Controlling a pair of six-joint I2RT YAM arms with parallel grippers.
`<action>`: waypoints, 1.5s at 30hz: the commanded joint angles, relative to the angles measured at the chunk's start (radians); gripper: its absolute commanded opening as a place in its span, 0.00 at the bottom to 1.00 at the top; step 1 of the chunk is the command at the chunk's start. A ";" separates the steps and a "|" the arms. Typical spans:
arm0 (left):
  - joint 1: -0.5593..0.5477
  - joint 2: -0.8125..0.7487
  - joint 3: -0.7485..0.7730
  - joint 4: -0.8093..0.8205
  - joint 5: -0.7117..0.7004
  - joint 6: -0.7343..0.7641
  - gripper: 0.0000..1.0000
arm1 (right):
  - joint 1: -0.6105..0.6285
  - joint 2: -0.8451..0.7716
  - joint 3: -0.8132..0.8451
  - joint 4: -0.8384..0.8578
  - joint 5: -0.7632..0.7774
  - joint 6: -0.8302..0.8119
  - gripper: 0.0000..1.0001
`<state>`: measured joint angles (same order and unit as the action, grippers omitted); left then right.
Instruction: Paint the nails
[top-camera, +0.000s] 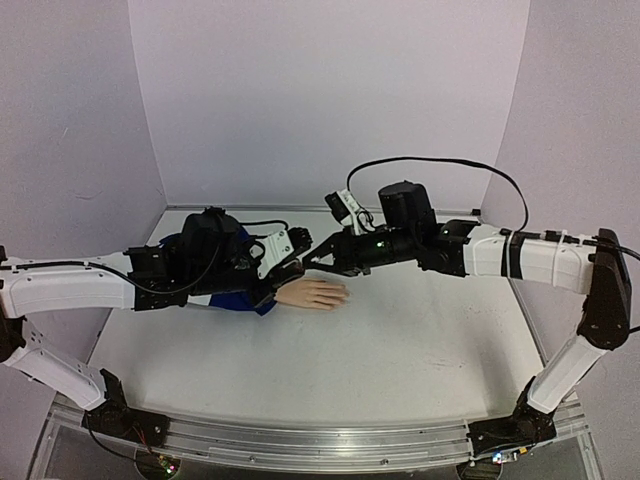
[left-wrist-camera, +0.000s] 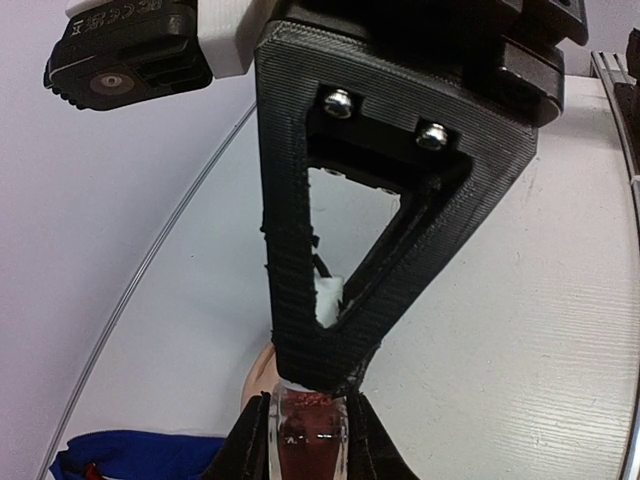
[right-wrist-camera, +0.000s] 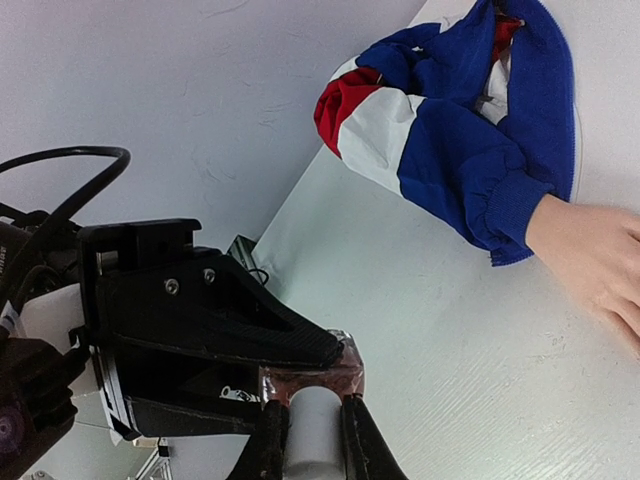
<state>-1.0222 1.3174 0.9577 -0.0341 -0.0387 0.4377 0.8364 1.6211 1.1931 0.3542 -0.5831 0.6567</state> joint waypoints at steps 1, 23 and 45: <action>-0.003 -0.032 0.004 0.057 0.004 -0.004 0.00 | 0.003 -0.052 -0.016 0.035 -0.020 -0.054 0.00; -0.003 -0.067 -0.017 0.055 0.218 -0.014 0.00 | 0.006 -0.081 -0.020 -0.020 -0.211 -0.375 0.00; 0.014 -0.040 0.001 -0.030 0.314 -0.023 0.00 | 0.008 -0.202 -0.060 -0.136 -0.217 -0.635 0.00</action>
<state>-1.0203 1.2778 0.9291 -0.0280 0.2802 0.4114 0.8455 1.5032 1.1393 0.2012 -0.7578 0.0601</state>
